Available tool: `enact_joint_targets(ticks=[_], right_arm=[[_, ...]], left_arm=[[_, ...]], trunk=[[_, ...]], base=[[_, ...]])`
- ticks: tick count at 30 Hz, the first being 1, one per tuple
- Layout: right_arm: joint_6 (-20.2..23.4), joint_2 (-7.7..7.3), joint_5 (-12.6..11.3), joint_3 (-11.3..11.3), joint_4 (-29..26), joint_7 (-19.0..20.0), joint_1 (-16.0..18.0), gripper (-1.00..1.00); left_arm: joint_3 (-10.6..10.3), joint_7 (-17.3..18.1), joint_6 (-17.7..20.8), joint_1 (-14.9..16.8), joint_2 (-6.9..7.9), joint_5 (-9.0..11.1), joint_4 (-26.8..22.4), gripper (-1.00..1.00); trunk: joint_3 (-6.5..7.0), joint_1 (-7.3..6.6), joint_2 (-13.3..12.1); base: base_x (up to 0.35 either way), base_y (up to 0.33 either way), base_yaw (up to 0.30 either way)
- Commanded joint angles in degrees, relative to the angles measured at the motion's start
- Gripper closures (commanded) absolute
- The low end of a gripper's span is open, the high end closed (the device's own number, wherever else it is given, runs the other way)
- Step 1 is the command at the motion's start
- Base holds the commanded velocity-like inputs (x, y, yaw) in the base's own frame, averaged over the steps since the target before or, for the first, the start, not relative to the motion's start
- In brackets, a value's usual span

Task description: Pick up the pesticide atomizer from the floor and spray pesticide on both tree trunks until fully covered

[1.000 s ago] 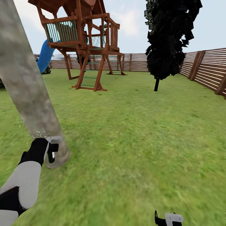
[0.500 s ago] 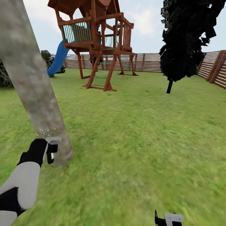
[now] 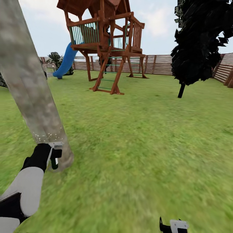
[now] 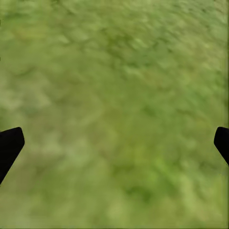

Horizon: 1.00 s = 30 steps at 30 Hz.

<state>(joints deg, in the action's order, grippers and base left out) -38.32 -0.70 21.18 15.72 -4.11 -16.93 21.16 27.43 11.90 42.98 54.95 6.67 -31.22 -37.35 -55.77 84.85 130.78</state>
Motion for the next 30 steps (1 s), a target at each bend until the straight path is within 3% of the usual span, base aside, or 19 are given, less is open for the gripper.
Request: enact_joint_targets(ticks=[1, 5, 6, 9, 11, 14, 17, 19, 20, 23, 25, 30], right_arm=[[-0.09, 0.00, 0.62, 0.21, 0.06, -0.36, 0.04, -1.00], [-0.09, 0.00, 0.62, 0.19, 0.06, -0.33, 0.02, -1.00], [-0.09, 0.00, 0.62, 0.19, 0.06, -0.35, 0.02, -1.00], [-0.09, 0.00, 0.62, 0.19, 0.06, -0.33, 0.02, -1.00], [-0.09, 0.00, 0.62, 0.19, 0.06, -0.34, 0.03, -1.00], [-0.09, 0.00, 0.62, 0.19, 0.06, -0.34, 0.04, -1.00], [-0.09, 0.00, 0.62, 0.19, 0.06, -0.36, 0.03, -1.00], [-0.09, 0.00, 0.62, 0.19, 0.06, -0.35, 0.02, -1.00], [-0.09, 0.00, 0.62, 0.19, 0.06, -0.37, 0.03, -1.00], [-0.09, 0.00, 0.62, 0.20, 0.06, -0.36, 0.04, -1.00], [-0.09, 0.00, 0.62, 0.19, 0.06, -0.33, 0.03, -1.00], [-0.09, -0.04, 0.62, 0.26, 0.06, -0.39, 0.04, -1.00]], left_arm=[[0.38, 0.49, 0.08, 0.07, 0.19, -1.11, -0.09, 1.00], [0.68, 0.50, 0.02, -2.09, 3.85, -0.98, -0.02, 1.00], [0.65, 0.50, 0.01, -2.64, 3.94, -0.92, -0.01, 1.00], [0.48, 0.50, 0.00, -3.20, 2.59, -0.54, 0.13, 1.00], [0.43, 0.45, -0.01, -3.25, -0.27, -0.67, 0.00, 1.00], [0.72, 0.48, -0.01, -3.26, -0.86, -0.73, -0.31, 1.00], [0.78, 0.48, -0.07, -3.48, 3.38, -0.81, 0.03, 1.00], [0.73, 0.49, -0.23, -4.60, 3.93, -0.66, 0.09, 1.00], [0.71, 0.45, -0.31, -4.90, 3.54, -0.55, 0.13, 1.00], [0.53, 0.41, -0.35, -5.09, 0.19, -0.50, 0.04, 1.00], [0.45, 0.41, -0.36, -5.13, -1.11, -0.48, 0.01, 1.00], [0.43, 0.41, -0.36, -5.11, -1.31, -0.63, -0.67, 1.00]], trunk=[[-0.05, 0.01, 0.03], [-0.05, 0.01, 0.03], [-0.05, 0.01, 0.03], [-0.05, 0.01, 0.03], [-0.05, 0.01, 0.03], [-0.05, 0.01, 0.03], [-0.05, 0.01, 0.03], [-0.05, 0.01, 0.03], [-0.05, 0.01, 0.03], [-0.05, 0.01, 0.03], [-0.05, 0.01, 0.03], [-0.05, 0.01, 0.03]], base=[[0.196, -0.231, 0.264], [0.197, -0.231, 0.274], [0.197, -0.231, 0.277], [0.197, -0.231, 0.277], [0.201, -0.229, 0.277], [0.204, -0.227, 0.277], [0.205, -0.226, 0.276], [0.205, -0.226, 0.272], [0.205, -0.226, 0.267], [0.205, -0.226, 0.256], [0.205, -0.226, 0.220], [0.205, -0.226, 0.037]])
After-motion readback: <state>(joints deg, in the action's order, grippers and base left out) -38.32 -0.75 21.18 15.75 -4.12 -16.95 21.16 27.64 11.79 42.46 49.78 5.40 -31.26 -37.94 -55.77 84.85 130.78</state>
